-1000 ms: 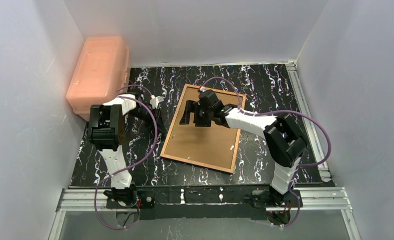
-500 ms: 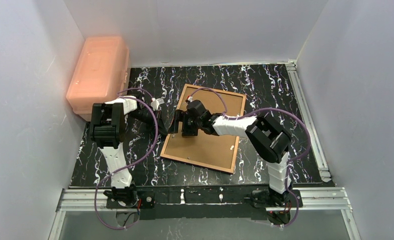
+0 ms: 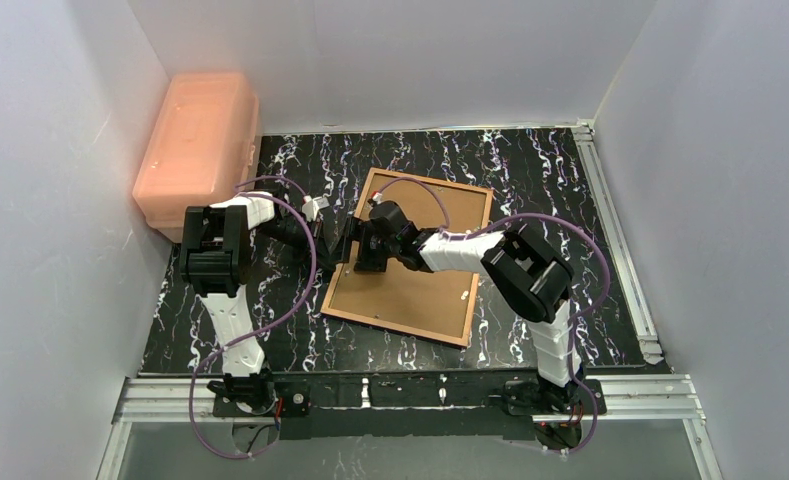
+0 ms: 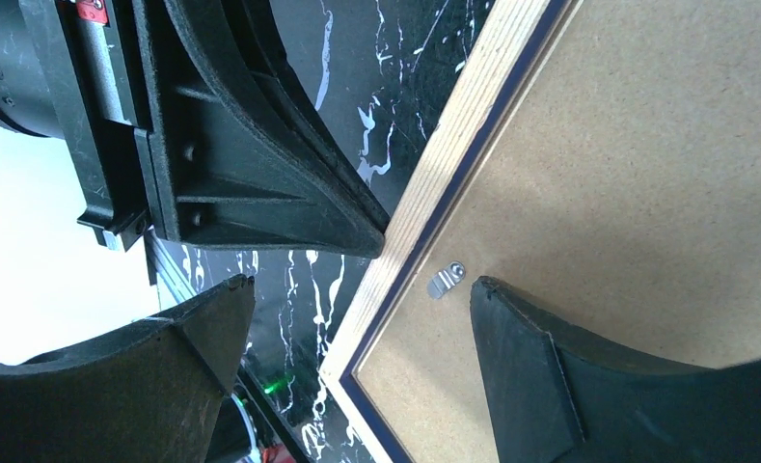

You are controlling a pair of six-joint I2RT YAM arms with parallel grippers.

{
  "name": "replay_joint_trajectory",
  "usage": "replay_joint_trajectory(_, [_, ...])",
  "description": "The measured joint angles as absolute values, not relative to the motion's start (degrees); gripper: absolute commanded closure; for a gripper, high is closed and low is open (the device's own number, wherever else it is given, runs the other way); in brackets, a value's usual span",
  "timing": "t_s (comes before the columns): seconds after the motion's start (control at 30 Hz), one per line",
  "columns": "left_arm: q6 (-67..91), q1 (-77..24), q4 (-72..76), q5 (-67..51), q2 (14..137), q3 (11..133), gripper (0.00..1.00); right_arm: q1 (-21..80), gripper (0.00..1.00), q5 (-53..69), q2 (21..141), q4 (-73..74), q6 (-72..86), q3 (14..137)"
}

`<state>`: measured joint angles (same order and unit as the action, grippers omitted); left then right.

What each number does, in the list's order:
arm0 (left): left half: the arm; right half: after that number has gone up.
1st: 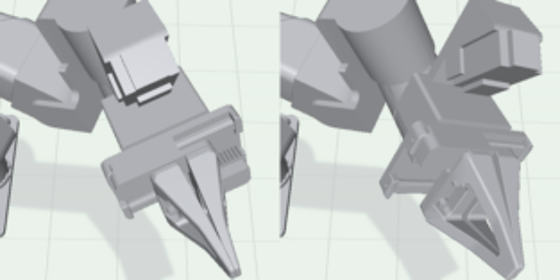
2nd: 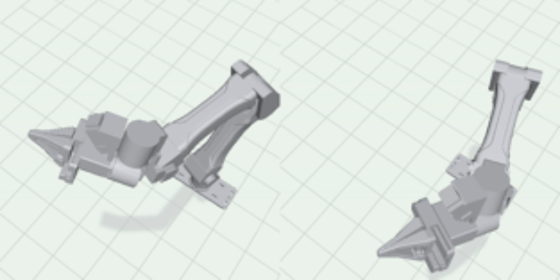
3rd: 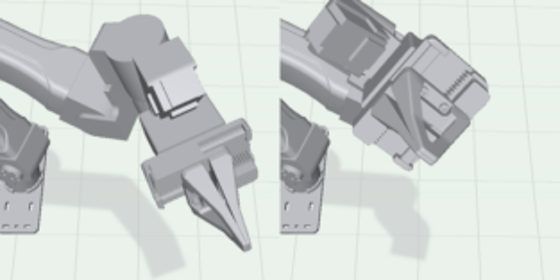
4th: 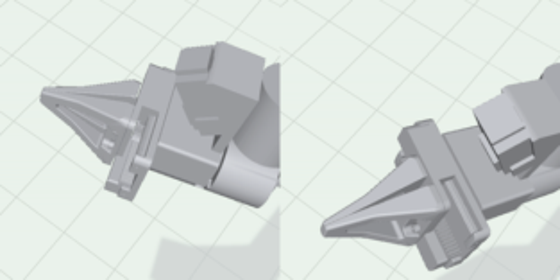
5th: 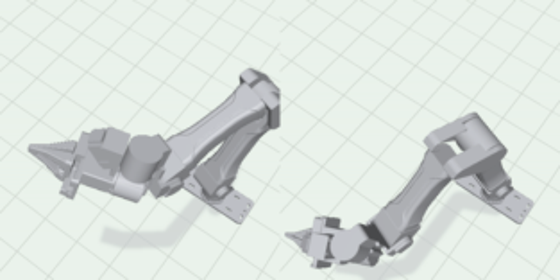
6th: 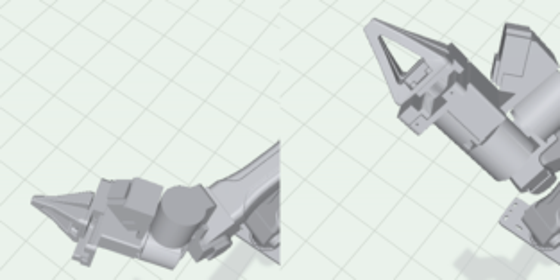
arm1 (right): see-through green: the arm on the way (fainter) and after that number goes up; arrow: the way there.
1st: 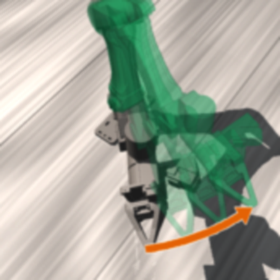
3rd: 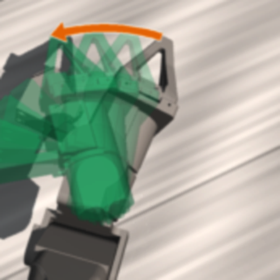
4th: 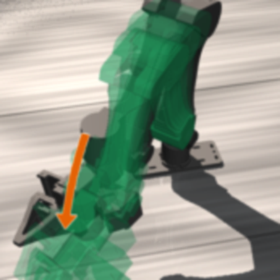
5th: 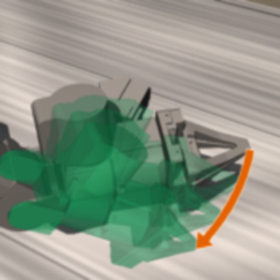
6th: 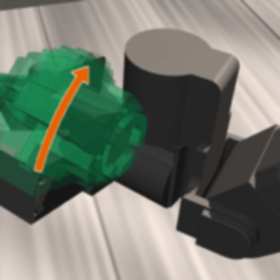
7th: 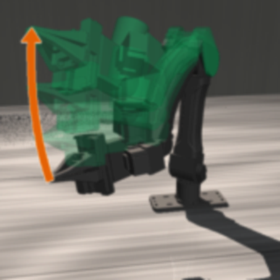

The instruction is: Put the photo into the frame

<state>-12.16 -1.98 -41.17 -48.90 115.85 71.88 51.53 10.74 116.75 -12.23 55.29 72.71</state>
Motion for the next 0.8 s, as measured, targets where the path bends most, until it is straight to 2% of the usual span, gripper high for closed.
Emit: replay_joint_trajectory(0.8, [-12.43,-1.93,-41.04,-48.9,115.83,71.7,0.96,51.64,0.11,12.78,118.67,-13.85,57.32,74.28])
